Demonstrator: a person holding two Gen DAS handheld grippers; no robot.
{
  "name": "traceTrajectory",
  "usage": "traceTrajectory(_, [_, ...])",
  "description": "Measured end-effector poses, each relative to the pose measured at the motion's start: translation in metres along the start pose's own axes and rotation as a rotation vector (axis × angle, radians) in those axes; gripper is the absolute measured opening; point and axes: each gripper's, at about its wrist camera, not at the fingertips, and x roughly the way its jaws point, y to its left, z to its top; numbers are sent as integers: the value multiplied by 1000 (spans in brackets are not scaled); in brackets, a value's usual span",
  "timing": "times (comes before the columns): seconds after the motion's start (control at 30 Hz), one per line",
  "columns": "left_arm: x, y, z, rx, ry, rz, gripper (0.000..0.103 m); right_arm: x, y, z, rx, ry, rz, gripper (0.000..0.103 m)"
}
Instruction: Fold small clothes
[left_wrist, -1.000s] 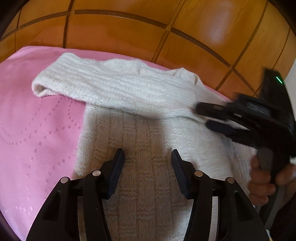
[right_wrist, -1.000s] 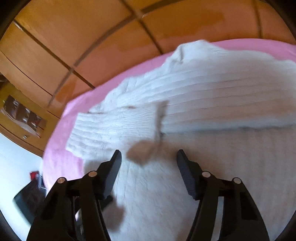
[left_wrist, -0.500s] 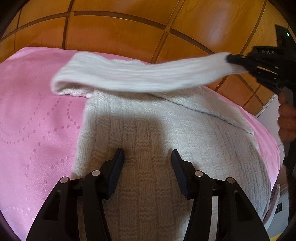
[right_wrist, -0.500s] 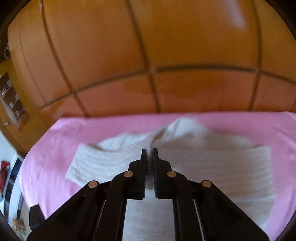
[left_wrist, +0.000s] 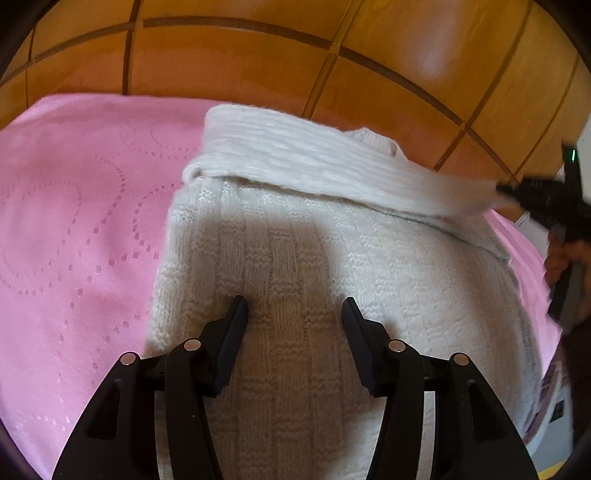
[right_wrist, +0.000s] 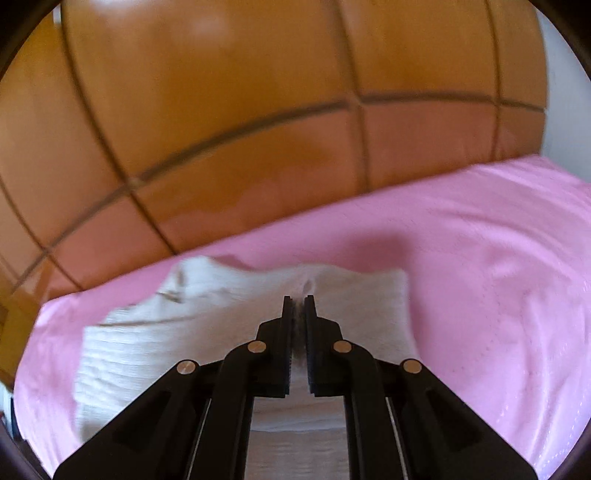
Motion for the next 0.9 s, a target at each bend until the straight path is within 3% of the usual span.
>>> traceTrajectory(0.1, [0,8,16,-78,7,-59,52,16,-19,-8,50,39,-47,0])
traceTrajectory(0.23, [16,16,46,-140,-1,-89,56,34,-38,-20,103,99,-31,0])
traceTrajectory(0.37, [29,30,67,-233,-27,-14,57,25,-58,-24,172,99,39,0])
traceTrajectory(0.47, [29,38,68,-289,-12,-62,57,7,-68,-24,226,83,119,16])
traceTrajectory(0.5, [26,36,65,-264,-13,-62,57,2,-69,-21,243,71,148,34])
traceTrajectory(0.53, [23,35,62,-245,-15,-58,57,-2,-69,-22,252,61,169,45])
traceTrajectory(0.63, [15,34,53,-210,-17,-55,57,-2,-57,-24,232,70,231,46])
traceTrajectory(0.73, [8,34,48,-188,-24,-34,57,20,-39,-31,188,146,173,43])
traceTrajectory(0.77, [7,35,49,-186,-24,-26,57,27,-35,-34,175,160,157,36])
traceTrajectory(0.8, [5,37,51,-189,-27,-18,57,32,-29,-35,142,156,113,15])
traceTrajectory(0.9, [-1,50,62,-231,-41,-23,57,28,-25,-37,103,117,59,8])
